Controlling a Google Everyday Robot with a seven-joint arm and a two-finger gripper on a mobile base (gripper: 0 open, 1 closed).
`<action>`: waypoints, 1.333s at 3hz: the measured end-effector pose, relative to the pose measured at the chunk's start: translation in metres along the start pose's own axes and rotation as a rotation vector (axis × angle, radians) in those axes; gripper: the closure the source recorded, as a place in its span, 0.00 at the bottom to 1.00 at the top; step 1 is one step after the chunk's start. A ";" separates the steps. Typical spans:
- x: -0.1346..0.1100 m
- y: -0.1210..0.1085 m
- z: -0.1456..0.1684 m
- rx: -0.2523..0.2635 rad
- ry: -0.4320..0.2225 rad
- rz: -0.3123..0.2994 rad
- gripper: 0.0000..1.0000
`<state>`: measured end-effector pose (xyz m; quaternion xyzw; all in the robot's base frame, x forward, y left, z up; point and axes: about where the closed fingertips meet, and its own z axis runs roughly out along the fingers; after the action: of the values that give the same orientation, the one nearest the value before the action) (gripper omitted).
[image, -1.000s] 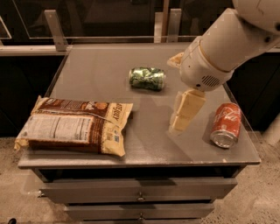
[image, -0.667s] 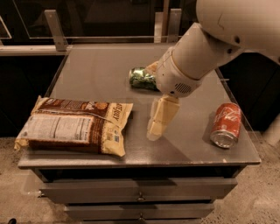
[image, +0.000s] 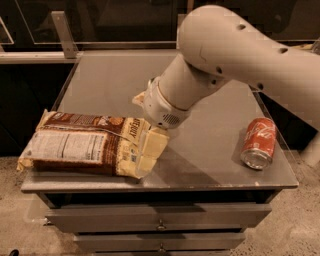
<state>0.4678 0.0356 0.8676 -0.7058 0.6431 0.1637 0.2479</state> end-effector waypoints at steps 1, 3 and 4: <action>-0.014 0.002 0.042 -0.061 -0.072 0.035 0.00; -0.028 0.001 0.076 -0.112 -0.133 0.085 0.41; -0.030 -0.010 0.044 -0.041 -0.138 0.107 0.66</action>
Offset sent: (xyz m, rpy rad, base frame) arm 0.0005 0.0920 -0.0769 0.1567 0.2349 0.0406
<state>0.4778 0.0858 0.8495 -0.6623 0.6579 0.2380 0.2681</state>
